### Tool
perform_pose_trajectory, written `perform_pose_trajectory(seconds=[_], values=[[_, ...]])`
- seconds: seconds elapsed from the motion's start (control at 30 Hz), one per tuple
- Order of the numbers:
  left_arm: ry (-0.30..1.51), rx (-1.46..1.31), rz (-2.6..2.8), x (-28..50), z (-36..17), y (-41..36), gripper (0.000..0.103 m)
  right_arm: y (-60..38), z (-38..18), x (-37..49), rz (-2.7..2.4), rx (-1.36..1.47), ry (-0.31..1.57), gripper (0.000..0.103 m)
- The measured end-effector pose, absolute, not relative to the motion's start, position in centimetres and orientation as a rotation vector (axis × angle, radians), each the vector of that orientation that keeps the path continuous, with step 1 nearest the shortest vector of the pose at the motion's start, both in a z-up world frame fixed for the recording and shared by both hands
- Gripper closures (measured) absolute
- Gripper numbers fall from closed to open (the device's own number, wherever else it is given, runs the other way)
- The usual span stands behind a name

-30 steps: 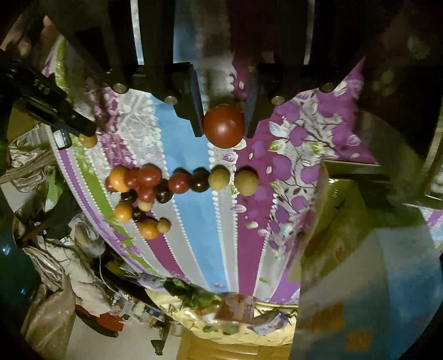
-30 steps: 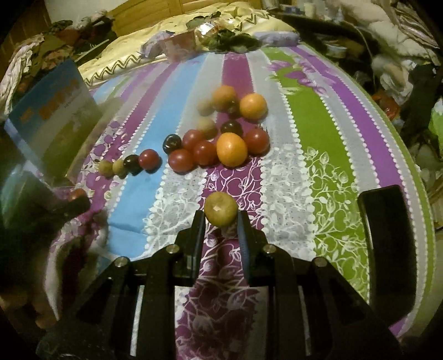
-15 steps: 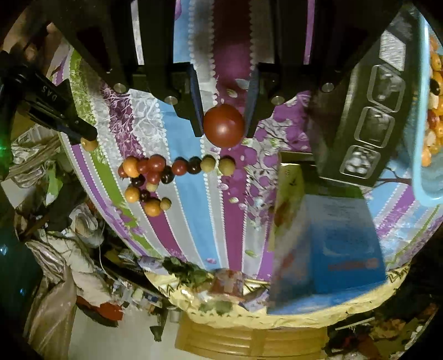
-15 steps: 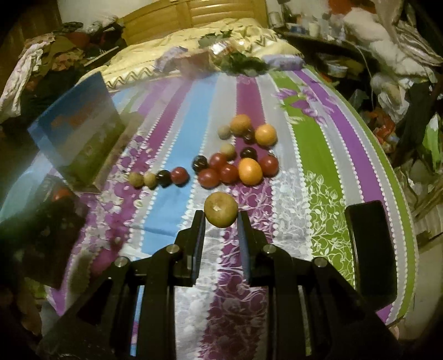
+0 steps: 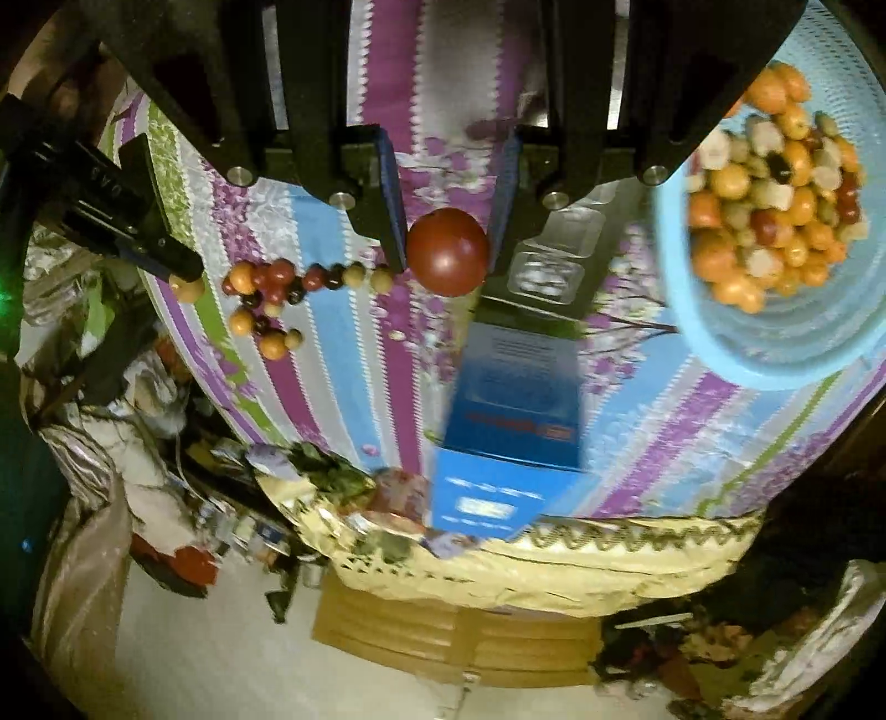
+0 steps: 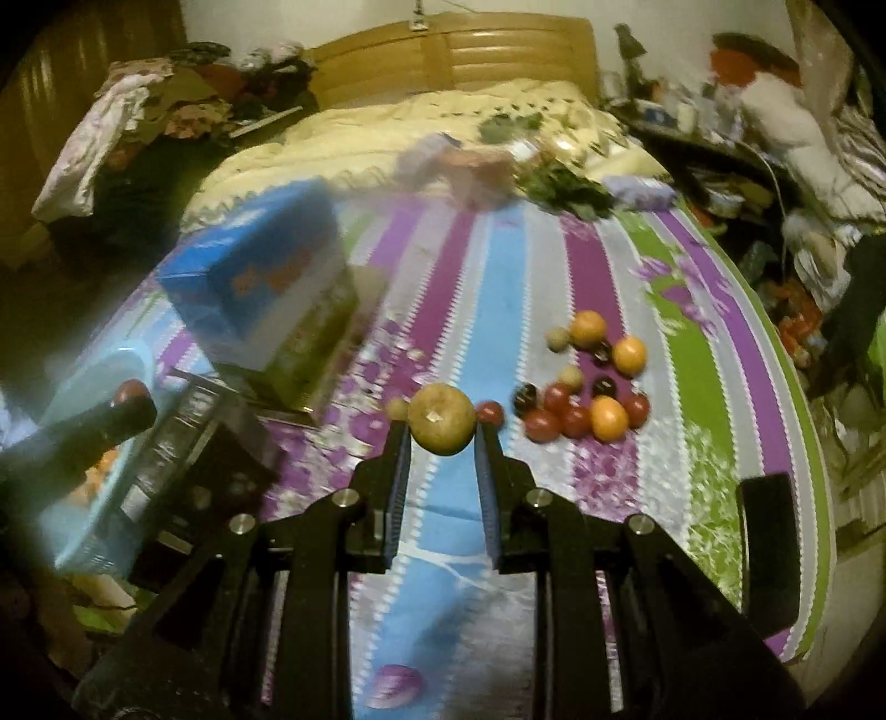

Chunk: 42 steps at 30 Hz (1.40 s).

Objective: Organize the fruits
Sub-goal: 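Carry the tan fruit in the right tool while the left tool carries the tomato to the basket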

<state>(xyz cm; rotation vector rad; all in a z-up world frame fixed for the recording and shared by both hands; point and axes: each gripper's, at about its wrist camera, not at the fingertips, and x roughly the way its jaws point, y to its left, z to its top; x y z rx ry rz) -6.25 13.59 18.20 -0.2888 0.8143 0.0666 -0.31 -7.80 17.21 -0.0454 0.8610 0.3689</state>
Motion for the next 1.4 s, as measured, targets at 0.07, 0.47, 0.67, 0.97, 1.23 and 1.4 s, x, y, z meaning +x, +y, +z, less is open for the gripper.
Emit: perform_pose_trajectory(seconds=[0.07, 0.47, 0.67, 0.97, 1.23, 1.4], values=[[0.804, -0.300, 0.092, -6.9, 18.6, 15.1, 0.074, -6.5, 17.8, -0.6, 0.388, -0.052, 0.851, 0.079], [0.742, -0.384, 0.287, -11.9, 20.8, 25.6, 0.074, 1.8, 20.5, -1.3, 0.514, -0.117, 0.833, 0.079], [0.713, -0.414, 0.369, -14.2, 21.6, 30.2, 0.074, 6.7, 22.2, -2.2, 0.603, -0.154, 0.808, 0.079], [0.709, -0.443, 0.455, -17.0, 22.4, 36.7, 0.074, 14.1, 23.7, -3.4, 0.746, -0.216, 0.806, 0.079], [0.765, -0.469, 0.490, -18.7, 21.6, 41.3, 0.074, 20.1, 23.1, -4.4, 0.855, -0.289, 0.862, 0.079], [0.819, -0.488, 0.490, -19.2, 20.1, 43.5, 0.074, 22.9, 21.6, -4.6, 0.896, -0.359, 0.918, 0.079]])
